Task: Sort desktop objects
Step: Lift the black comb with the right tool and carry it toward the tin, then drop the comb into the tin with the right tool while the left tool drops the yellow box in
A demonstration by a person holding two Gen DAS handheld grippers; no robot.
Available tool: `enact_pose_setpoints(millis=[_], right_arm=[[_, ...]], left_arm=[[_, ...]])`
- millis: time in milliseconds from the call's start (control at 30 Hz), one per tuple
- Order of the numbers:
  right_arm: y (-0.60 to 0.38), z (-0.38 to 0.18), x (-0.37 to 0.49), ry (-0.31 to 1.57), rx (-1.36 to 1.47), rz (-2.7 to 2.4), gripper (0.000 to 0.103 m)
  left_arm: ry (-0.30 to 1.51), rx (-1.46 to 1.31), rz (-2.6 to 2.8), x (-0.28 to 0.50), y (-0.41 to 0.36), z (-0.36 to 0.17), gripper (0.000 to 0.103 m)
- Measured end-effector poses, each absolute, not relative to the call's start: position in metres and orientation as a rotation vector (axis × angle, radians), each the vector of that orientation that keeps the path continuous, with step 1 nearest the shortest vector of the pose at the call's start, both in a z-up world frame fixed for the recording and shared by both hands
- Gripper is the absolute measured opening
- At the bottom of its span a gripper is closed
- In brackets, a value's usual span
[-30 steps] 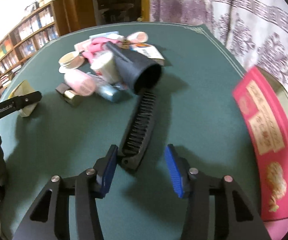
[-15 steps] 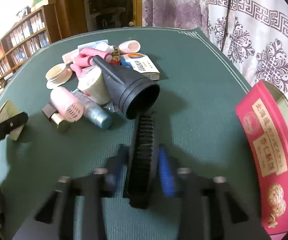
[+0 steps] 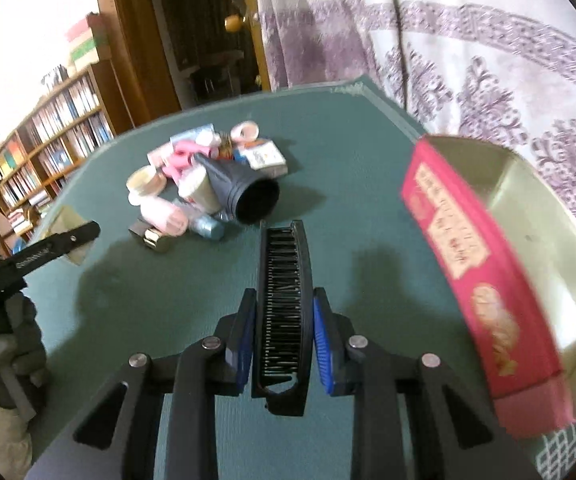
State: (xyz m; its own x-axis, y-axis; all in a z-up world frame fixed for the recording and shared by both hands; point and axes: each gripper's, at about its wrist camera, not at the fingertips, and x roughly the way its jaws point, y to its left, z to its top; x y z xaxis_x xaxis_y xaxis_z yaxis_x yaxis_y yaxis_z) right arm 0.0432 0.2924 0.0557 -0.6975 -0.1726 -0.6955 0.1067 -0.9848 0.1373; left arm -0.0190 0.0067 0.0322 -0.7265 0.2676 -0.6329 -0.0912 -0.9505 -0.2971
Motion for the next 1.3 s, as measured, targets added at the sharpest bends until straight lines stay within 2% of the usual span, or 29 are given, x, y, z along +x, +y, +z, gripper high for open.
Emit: enact_pose_setpoints(millis=[500, 900, 1300], right_arm=[[0.41, 0.103, 0.083, -0.321, 0.971, -3.014, 0.029], [0.478, 0.1, 0.075, -0.393, 0.982, -3.095, 0.029], [0.494, 0.081, 0.061, -0.432, 1.029, -3.057, 0.029]], left_arm=[[-0.093, -0.955, 2.582, 0.017, 0.129, 0.079, 0.046], [0.014, -0.938, 2.456, 0.006, 0.23, 0.104, 0.046], [0.072, -0.905, 2.362, 0.003, 0.297, 0.115, 0.046]])
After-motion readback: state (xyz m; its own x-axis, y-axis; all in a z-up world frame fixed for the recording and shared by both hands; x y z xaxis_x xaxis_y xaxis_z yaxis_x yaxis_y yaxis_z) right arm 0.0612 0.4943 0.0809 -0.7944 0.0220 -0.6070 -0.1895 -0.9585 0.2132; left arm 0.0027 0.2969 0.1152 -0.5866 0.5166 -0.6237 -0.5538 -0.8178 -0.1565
